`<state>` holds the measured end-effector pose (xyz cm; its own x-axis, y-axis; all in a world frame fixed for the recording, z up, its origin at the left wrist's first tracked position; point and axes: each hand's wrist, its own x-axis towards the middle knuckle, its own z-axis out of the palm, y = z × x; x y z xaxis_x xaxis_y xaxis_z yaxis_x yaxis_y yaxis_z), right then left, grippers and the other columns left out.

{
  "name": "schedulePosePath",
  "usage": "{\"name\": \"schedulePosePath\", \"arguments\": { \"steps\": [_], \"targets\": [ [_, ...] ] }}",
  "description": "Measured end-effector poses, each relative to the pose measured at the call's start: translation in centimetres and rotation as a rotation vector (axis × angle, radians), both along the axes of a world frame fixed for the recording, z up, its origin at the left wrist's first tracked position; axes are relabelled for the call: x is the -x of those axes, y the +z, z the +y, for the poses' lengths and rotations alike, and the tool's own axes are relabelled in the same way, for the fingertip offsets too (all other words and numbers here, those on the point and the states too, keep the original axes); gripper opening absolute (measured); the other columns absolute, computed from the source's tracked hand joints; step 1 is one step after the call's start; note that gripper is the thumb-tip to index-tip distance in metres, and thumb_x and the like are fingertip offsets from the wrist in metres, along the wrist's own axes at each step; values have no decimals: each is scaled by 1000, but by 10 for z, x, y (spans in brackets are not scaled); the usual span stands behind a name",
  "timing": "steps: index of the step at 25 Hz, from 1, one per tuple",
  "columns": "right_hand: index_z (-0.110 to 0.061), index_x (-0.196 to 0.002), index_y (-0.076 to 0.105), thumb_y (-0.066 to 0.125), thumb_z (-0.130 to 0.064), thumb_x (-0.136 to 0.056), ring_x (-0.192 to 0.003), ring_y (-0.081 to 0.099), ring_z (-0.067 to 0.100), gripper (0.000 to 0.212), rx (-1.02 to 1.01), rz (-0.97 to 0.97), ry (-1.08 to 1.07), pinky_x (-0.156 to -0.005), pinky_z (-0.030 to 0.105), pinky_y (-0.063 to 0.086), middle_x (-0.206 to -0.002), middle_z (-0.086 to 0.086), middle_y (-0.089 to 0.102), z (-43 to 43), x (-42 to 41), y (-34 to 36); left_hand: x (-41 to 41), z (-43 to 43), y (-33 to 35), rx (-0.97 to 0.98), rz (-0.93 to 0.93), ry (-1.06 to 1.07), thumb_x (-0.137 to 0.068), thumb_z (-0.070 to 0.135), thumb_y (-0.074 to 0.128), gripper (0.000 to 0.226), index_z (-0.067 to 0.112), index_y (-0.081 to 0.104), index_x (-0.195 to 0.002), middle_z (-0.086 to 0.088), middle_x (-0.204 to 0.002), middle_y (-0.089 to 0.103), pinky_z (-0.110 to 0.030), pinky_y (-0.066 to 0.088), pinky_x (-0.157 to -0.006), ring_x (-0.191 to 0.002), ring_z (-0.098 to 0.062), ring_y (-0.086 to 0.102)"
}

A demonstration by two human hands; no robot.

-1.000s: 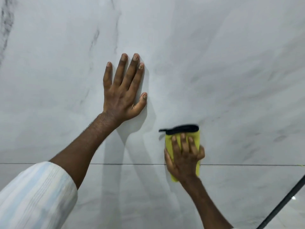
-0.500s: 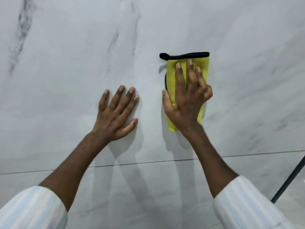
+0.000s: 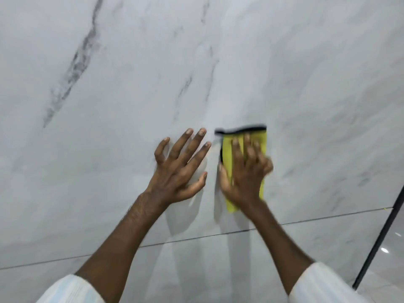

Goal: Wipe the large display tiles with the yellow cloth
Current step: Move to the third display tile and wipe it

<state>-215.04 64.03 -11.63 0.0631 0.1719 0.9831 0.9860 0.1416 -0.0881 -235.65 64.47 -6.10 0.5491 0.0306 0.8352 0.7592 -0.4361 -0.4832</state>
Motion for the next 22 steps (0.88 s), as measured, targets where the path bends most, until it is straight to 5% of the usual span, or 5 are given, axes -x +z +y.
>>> {"name": "schedulePosePath", "arguments": {
  "steps": [4,7,13,22],
  "targets": [
    [-23,-158,41,62,-49,-85,-146,33,28,80,-122,4,-12,-105,54,34,-165,7,37,2,6,166,15,-10,131,-174,-118,23,-101,47,51,71,9,41,-160,-18,-168,31,-50,19,-118,-156,-31,33],
    [-23,-158,41,62,-48,-88,-148,32,27,78,-125,13,-19,-106,53,33,-166,6,35,2,6,182,38,11,209,-198,-125,109,-103,49,44,73,10,32,-164,-18,-172,24,-50,12,-120,-159,-32,24],
    [-24,-155,41,59,-48,-89,-146,35,30,73,-116,75,2,-103,55,35,-164,7,39,5,9,125,48,37,200,-161,-78,180,-107,51,36,76,6,19,-166,-13,-174,17,-72,11,-124,-161,-41,14],
    [-35,-161,33,49,-54,-86,-143,34,28,79,-143,27,14,-104,55,35,-167,-5,30,8,2,399,44,38,201,-173,-112,112,-101,51,46,79,6,29,-164,-11,-173,22,-70,13,-125,-161,-37,17]
  ]
}}
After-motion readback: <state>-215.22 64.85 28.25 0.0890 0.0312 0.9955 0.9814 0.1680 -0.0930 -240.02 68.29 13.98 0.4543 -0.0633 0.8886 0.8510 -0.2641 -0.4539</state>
